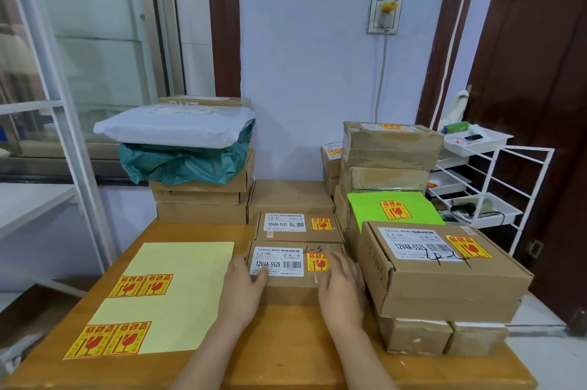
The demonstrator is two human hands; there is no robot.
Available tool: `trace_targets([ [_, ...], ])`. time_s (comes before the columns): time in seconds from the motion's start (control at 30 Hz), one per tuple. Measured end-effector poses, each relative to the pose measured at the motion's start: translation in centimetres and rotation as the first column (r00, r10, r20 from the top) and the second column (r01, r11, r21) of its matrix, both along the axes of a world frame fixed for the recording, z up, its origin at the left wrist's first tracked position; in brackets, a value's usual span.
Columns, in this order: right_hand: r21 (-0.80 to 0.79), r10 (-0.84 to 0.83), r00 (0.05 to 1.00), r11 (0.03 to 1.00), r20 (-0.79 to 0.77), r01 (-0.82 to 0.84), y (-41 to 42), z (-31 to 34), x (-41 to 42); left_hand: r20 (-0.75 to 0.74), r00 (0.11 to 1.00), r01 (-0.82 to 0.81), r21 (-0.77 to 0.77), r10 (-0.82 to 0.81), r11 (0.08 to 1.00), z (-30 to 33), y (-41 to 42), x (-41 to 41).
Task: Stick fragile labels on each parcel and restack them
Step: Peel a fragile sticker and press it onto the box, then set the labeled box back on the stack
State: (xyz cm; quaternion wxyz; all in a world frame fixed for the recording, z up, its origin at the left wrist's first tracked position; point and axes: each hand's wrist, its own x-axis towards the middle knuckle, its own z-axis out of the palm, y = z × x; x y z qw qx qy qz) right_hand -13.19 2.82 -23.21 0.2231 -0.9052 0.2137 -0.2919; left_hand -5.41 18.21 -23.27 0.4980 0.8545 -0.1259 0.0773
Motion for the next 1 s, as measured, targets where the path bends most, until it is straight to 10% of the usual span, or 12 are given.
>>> trace_targets([
  [0.4, -0.118, -0.008, 0.982, 0.993, -0.186, -0.015, 0.1, 1.6, 1.6, -0.008, 1.000, -0.021, 0.061, 0.022, 0.998, 0.1, -1.5, 0.8],
  [1.0, 0.180, 0.025, 0.990, 0.984, -0.141, 0.001, -0.3, 6.0, 10.6, 0.097, 0.994, 0.016, 0.251, -0.042, 0.968, 5.3, -3.7, 8.5],
])
